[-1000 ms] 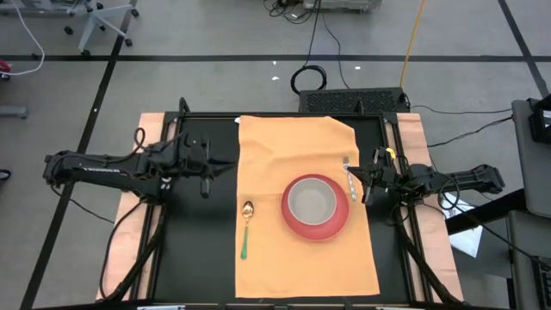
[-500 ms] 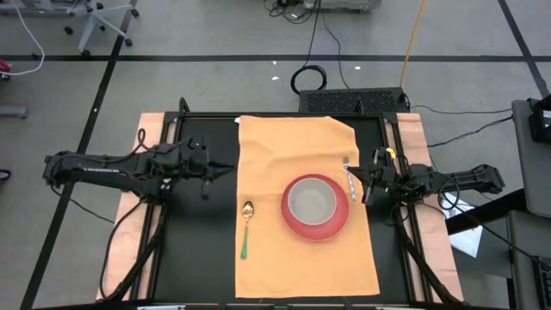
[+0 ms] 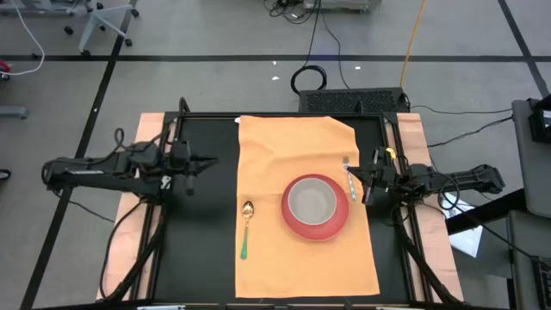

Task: Set table place
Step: Put the fork to the right of the plate on the napkin

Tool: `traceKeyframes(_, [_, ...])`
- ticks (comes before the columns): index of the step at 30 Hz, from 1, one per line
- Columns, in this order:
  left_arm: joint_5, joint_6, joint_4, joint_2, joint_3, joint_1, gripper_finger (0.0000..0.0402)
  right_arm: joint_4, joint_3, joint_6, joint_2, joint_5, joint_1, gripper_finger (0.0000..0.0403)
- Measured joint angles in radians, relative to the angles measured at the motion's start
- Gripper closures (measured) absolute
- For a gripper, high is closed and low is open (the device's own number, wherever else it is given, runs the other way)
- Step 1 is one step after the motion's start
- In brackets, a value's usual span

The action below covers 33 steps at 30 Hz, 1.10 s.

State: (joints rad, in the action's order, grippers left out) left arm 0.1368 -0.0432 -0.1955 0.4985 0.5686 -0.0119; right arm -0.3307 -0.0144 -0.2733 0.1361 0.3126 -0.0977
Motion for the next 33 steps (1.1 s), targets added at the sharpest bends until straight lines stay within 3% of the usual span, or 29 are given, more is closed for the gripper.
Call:
traceKeyframes(4, [-0.132, 0.004, -0.005, -0.020, 0.000, 0.017, 0.0371, 0.000, 0.000, 0.003, 0.000, 0.000, 0.000, 0.0403])
traceKeyframes(16, [-0.076, -0.045, -0.079, -0.104, -0.043, 0.027, 0.0371, -0.001, 0.000, 0.023, 0.000, 0.000, 0.000, 0.0403])
traceKeyframes(26, [-0.075, -0.091, 0.213, -0.290, -0.326, 0.027, 0.0371, -0.001, 0.000, 0.023, 0.000, 0.000, 0.000, 0.0403])
traceKeyframes(33, [-0.116, -0.097, 0.468, -0.311, -0.479, 0.027, 0.0371, -0.001, 0.000, 0.026, 0.000, 0.000, 0.000, 0.0403])
